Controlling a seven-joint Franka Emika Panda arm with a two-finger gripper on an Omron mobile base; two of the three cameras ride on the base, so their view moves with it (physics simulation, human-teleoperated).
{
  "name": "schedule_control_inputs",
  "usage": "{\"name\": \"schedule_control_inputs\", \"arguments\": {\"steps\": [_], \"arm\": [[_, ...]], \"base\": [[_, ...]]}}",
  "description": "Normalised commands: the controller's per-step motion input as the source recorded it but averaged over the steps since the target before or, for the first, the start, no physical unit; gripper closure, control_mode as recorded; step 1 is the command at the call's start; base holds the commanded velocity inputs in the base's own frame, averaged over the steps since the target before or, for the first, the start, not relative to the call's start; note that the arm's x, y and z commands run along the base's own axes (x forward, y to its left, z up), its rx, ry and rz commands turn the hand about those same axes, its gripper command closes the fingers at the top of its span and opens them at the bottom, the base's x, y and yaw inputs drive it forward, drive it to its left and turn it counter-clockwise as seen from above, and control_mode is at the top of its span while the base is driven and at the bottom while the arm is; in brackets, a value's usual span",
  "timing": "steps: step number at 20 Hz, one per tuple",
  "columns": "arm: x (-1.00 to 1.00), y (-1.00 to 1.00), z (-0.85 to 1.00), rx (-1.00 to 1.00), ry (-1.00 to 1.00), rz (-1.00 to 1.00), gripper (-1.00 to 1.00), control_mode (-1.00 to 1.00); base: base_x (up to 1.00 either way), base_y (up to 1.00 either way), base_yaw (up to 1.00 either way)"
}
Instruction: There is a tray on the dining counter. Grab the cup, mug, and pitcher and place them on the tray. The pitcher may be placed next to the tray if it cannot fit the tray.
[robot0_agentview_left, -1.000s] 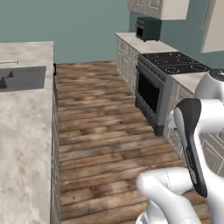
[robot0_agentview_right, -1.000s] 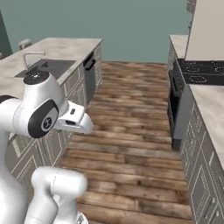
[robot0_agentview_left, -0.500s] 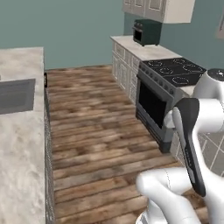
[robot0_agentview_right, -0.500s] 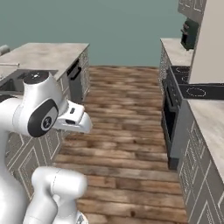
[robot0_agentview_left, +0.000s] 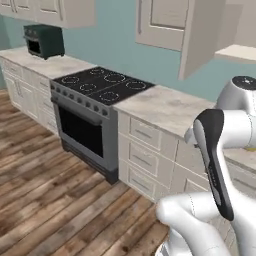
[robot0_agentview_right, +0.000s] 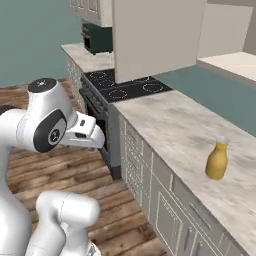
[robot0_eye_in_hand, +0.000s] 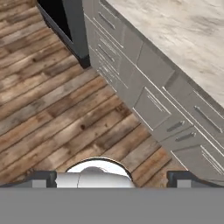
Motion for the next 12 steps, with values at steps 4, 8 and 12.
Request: {"name": "schedule_control_inputs", "arguments": {"steps": [4,8,12], "arm": [[0.00,0.00,0.00,0.00,0.00,0.00,-1.00,1.00],[0.00,0.00,0.00,0.00,0.00,0.00,-1.00,1.00],[0.00,0.00,0.00,0.00,0.00,0.00,-1.00,1.00]], "base": [[0.19,-0.27,-0.93],[0.14,-0.15,-0.88],[0.02,0.00,-0.78]]}}
